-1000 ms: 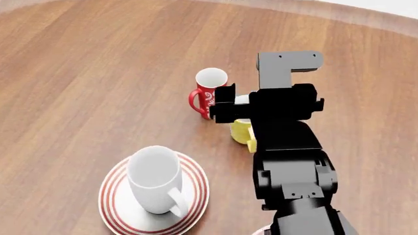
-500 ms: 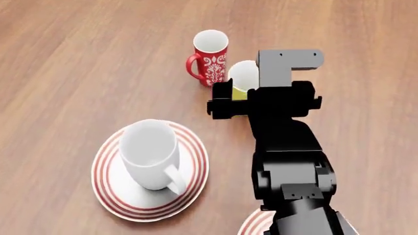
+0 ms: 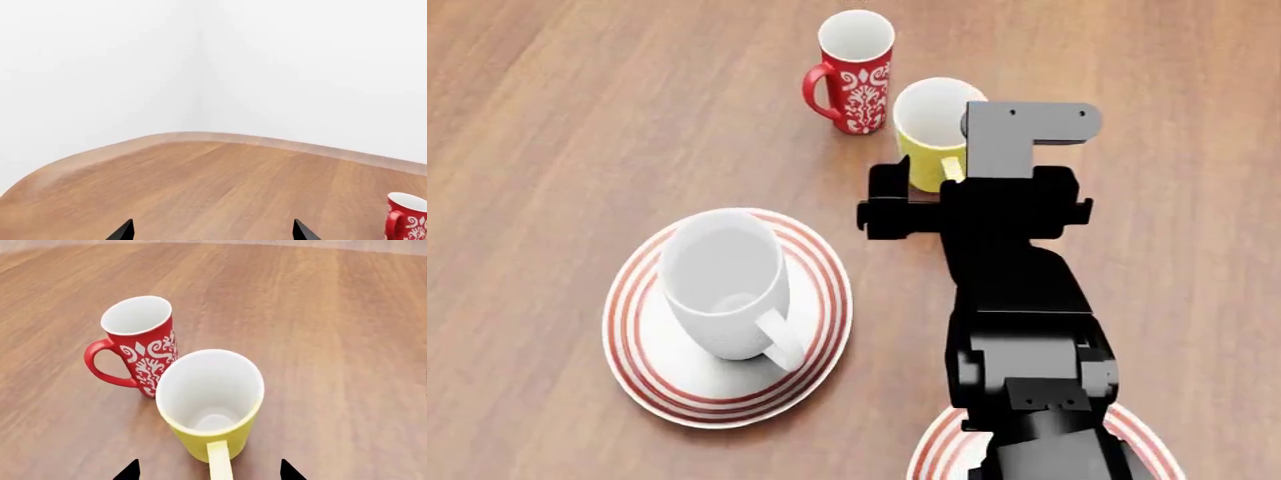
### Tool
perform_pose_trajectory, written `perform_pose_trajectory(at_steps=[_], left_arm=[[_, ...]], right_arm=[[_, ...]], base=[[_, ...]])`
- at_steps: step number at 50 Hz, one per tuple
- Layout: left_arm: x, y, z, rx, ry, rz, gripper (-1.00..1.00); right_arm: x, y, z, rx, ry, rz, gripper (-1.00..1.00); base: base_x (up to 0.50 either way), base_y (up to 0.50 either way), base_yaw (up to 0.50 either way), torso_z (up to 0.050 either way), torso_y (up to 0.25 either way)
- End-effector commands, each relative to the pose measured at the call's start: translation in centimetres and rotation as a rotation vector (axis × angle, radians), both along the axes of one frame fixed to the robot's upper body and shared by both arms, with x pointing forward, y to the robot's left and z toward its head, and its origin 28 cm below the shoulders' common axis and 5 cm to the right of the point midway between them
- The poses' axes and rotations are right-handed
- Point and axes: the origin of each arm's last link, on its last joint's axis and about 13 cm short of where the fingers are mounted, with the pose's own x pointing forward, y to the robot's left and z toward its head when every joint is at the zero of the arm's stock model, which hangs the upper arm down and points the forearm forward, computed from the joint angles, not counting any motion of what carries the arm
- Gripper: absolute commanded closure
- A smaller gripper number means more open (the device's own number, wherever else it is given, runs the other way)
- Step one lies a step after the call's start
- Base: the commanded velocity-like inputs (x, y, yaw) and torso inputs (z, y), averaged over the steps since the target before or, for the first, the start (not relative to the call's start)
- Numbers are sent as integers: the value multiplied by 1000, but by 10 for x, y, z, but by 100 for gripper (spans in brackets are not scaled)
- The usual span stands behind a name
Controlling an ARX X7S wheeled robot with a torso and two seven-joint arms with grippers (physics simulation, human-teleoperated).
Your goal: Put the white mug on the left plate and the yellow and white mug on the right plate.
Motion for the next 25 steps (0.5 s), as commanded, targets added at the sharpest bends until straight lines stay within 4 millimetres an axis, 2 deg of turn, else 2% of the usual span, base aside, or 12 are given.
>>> perform_pose_trajectory(at_steps=[1,10,19,25], left_arm=[[-6,0,0,-24,2,-6,-100],[-5,0,0,-15,-8,2,-100],[-4,1,-3,-14,4,7,-100],[-4,3,-2,-24,9,15,-100]], right_arm=[[-2,6,-6,3,1,28,-100],[-1,5,-5,5,-8,25,-100],[-1,5,-4,10,-15,23,-100],[-1,4,-3,10,-18,15,-100]], base=[[0,0,0,0,0],[0,0,0,0,0],[0,0,0,0,-250],[0,0,0,0,-17]])
